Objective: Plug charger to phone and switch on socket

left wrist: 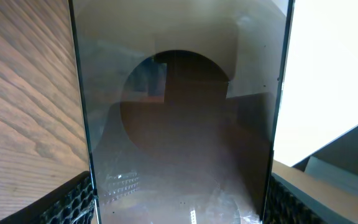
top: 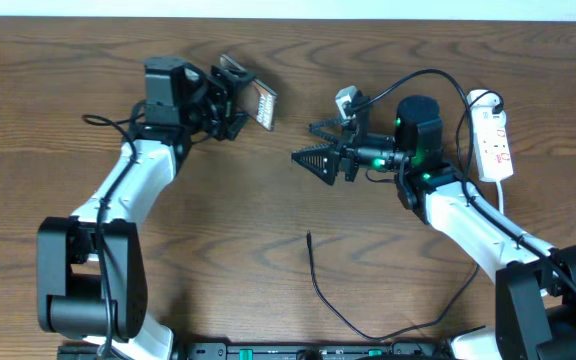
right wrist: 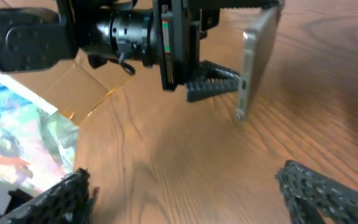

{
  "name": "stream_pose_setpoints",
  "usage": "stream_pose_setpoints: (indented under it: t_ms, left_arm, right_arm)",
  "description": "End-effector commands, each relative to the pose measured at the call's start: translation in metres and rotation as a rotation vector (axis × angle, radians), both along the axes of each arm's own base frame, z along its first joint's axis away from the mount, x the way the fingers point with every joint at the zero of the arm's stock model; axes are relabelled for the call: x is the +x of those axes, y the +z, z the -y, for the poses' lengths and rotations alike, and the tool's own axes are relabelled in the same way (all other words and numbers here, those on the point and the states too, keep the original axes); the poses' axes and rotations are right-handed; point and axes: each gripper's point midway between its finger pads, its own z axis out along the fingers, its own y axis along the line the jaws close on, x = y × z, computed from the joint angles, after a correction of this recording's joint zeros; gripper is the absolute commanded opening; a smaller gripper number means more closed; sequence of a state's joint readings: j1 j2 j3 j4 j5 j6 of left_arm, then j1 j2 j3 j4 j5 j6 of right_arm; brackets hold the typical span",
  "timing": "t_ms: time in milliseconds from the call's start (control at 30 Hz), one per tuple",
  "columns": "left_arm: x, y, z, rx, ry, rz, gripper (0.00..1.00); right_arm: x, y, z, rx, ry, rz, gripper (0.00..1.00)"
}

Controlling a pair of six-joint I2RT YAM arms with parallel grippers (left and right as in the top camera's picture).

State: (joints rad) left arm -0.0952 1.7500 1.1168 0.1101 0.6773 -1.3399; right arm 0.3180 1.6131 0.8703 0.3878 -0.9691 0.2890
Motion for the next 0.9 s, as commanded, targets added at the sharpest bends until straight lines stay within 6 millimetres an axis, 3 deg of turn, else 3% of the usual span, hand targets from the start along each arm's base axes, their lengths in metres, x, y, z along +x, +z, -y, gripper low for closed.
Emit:
stream_pose_setpoints:
  t_ms: [0, 233, 633, 867]
  left_arm:
    - [-0.003, 0.01, 0.012, 0.0, -0.012, 0.026, 0.07]
    - [-0.008, 0.01, 0.026, -0.005, -0.04, 0.021, 0.07]
    - [-0.019, 0.014, 0.059, -0.017, -0.107, 0.036, 0.07]
    - [-0.026, 0.017, 0.074, -0.035, -0.139, 0.032, 0.07]
  right_arm:
    - [0.016, 0.005, 0.001, -0.008, -0.096, -0.014, 0.92]
    - [0.042, -0.001, 0.014, -0.025, -0.283, -0.07, 0.91]
    - [0.045, -0.003, 0.003, -0.06, -0.33, -0.021, 0.92]
    - [0.047, -0.008, 0.006, -0.092, -0.348, -0.005, 0.91]
